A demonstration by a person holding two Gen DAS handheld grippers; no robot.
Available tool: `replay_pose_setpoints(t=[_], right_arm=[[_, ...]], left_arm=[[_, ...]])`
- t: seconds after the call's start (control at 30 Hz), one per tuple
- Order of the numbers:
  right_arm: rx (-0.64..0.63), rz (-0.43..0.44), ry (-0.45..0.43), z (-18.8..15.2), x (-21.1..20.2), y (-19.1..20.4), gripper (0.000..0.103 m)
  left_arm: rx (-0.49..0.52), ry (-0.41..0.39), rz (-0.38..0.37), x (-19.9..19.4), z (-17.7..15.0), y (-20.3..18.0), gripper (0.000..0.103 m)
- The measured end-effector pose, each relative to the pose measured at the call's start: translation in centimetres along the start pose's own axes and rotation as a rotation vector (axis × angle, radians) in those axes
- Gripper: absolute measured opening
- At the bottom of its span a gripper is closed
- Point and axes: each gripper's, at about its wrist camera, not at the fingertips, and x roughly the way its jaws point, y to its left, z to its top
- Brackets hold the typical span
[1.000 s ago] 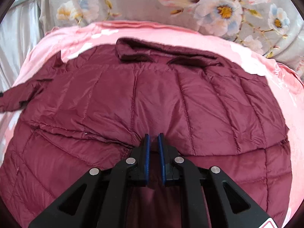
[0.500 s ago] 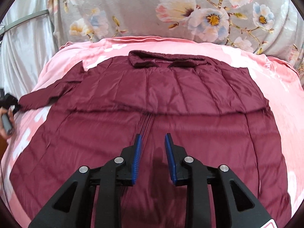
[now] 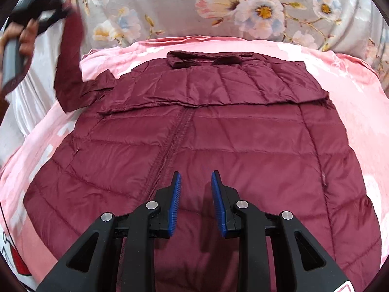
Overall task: Fold large clothes
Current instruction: 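Grasp the other sleeve with the left tool and fold it across the body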
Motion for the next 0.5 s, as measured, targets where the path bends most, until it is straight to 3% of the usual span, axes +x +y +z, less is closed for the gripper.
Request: replay_pose_setpoints(t=[0.13, 0.27, 0.33, 0.4, 0.47, 0.5], right_arm=[[0.039, -0.009, -0.009, -0.2, -0.9, -1.8, 0.026], [0.067, -0.025, -0.017, -0.4, -1.8, -3.6, 0.028], [0.077, -0.037, -0.021, -0.4, -2.1, -4.6, 0.034], [0.084, -0.044, -0.025, -0.2, -2.3, -5.5, 0.037], [0.096, -0.052, -0.030, 0.1, -2.3, -6.3, 0.040], [0.105, -0.052, -0.035, 0.5, -2.4, -6.7, 0.042]], left_arm=[[0.065, 0.090, -0.127, 2.1, -3.5, -8.6, 0.001], [0.102, 0.205, -0.176, 5.0, -7.6, -13.9, 0.004], [0.112, 0.254, -0.203, 6.0, -10.2, -15.5, 0.005], [0.115, 0.297, -0.228, 6.5, -12.3, -16.2, 0.022], [0.085, 0.308, -0.237, 6.2, -13.6, -15.9, 0.076], [0.061, 0.292, -0.238, 5.8, -13.9, -15.2, 0.079]])
